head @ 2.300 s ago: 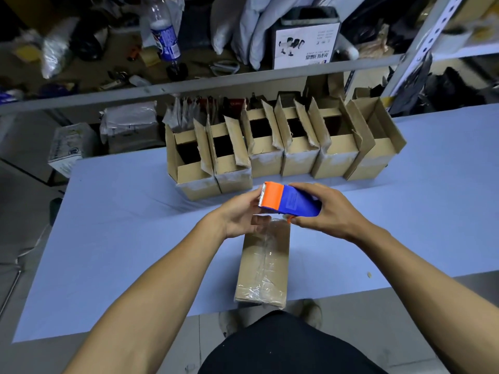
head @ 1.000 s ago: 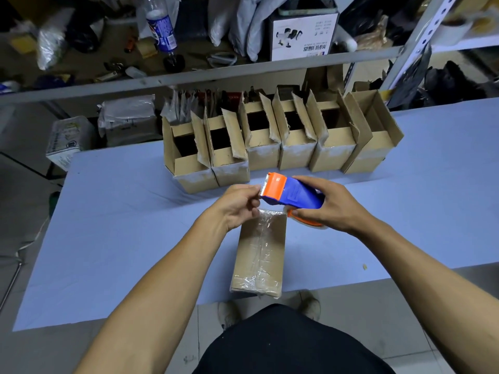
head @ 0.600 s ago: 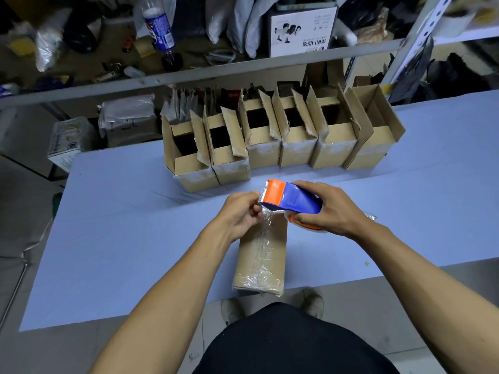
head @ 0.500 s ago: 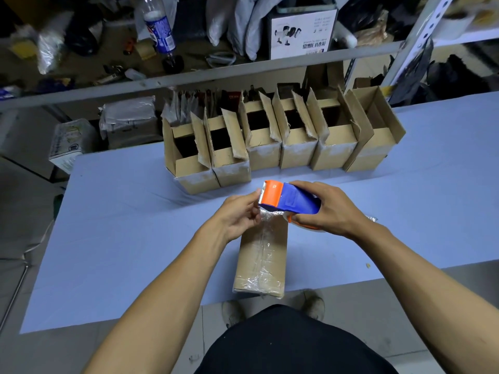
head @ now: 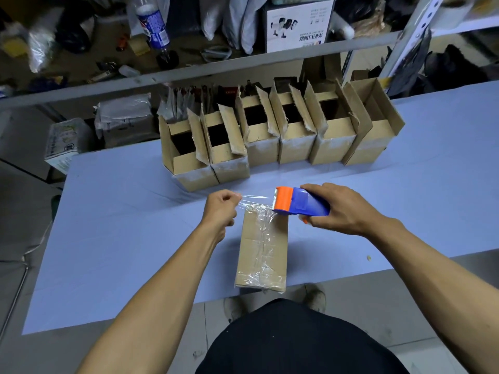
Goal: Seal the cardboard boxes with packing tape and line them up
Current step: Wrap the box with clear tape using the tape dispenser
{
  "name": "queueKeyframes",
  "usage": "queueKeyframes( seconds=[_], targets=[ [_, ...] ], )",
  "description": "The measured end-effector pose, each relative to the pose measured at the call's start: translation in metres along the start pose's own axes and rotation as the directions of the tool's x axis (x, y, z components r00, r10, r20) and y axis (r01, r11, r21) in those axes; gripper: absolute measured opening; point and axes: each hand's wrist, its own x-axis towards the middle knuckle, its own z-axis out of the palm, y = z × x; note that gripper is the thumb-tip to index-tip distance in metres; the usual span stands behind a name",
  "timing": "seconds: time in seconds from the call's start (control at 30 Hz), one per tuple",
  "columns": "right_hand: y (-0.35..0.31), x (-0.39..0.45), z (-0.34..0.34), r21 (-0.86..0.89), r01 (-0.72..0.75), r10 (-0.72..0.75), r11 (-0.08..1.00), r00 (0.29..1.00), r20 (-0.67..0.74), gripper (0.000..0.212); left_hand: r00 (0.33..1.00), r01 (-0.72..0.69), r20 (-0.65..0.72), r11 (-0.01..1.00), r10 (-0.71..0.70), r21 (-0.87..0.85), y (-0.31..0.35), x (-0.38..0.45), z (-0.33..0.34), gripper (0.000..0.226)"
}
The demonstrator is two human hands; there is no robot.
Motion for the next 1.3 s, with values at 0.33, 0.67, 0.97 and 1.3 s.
queueKeyframes(
  seconds=[0.33,0.67,0.97,1.3],
  targets=[
    [0.013,0.004,0.014,0.056,-0.026,0.023,0.998,0.998,0.053,0.059,0.992,-0.088,-0.072,0.984,0.101,0.156,-0.029,0.02,0.012,0.019],
    [0.016,0.0,0.027,0.087,-0.092,0.092,0.992,0.996,0.006,0.064,0.983,0.159,-0.089,0.986,-0.163,-0.052,-0.054,0.034,0.034,0.025],
    [0.018,-0.001,0.027,0.072,-0.097,0.098,0.993,0.995,-0.009,0.07,0.81,-0.501,0.077,0.618,0.581,0.607,-0.036,-0.02,0.031,0.054],
    [0.032,-0.006,0.022,0.091,-0.046,0.043,0.995,0.998,0.043,0.073,0.865,-0.487,0.448,0.158,0.228,0.859,-0.054,-0.032,0.039,0.104]
  ],
)
